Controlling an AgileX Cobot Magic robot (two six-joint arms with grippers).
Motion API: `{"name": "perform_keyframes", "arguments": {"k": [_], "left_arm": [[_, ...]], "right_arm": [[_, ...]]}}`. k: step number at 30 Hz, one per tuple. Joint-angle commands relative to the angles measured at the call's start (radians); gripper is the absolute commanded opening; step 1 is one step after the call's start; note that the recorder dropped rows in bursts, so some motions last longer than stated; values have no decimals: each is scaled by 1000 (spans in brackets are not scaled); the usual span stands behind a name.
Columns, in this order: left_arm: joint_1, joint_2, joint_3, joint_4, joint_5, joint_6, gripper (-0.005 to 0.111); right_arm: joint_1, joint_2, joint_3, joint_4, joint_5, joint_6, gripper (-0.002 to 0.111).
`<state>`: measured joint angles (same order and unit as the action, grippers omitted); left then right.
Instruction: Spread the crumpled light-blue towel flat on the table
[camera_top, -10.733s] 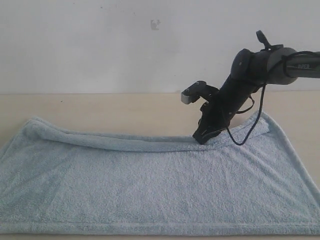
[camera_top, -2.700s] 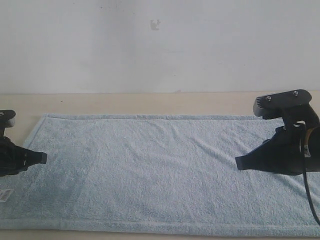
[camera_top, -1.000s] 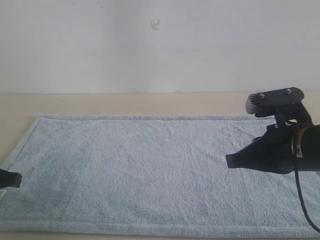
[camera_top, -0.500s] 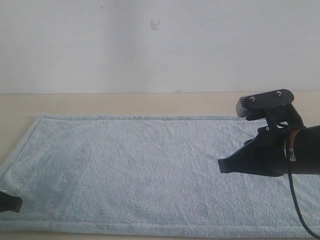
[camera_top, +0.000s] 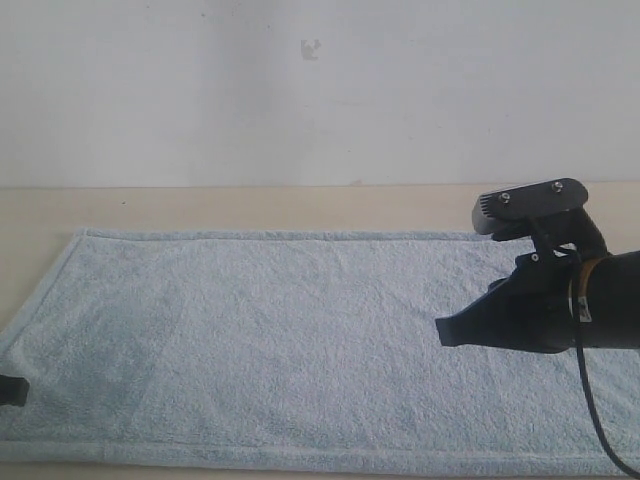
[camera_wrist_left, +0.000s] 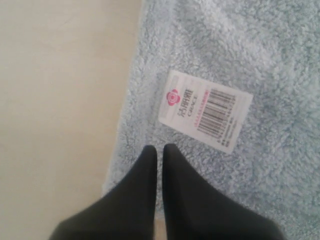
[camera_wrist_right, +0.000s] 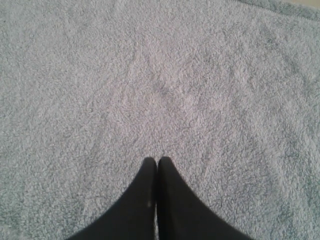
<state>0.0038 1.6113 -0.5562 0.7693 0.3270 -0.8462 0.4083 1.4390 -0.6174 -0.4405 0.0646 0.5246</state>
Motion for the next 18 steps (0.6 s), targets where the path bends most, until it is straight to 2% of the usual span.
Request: {"name": "perform_keyframes", "arguments": {"k": [1, 13, 18], "left_arm": [[11, 2, 5, -3, -21, -11, 4], [14, 69, 16, -3, -34, -11, 4], [14, 105, 16, 3, 26, -44, 4]], "right_arm": [[3, -10, 1, -3, -10, -3, 0], [3, -10, 1, 1, -10, -3, 0], [3, -10, 1, 1, -10, -3, 0]]}}
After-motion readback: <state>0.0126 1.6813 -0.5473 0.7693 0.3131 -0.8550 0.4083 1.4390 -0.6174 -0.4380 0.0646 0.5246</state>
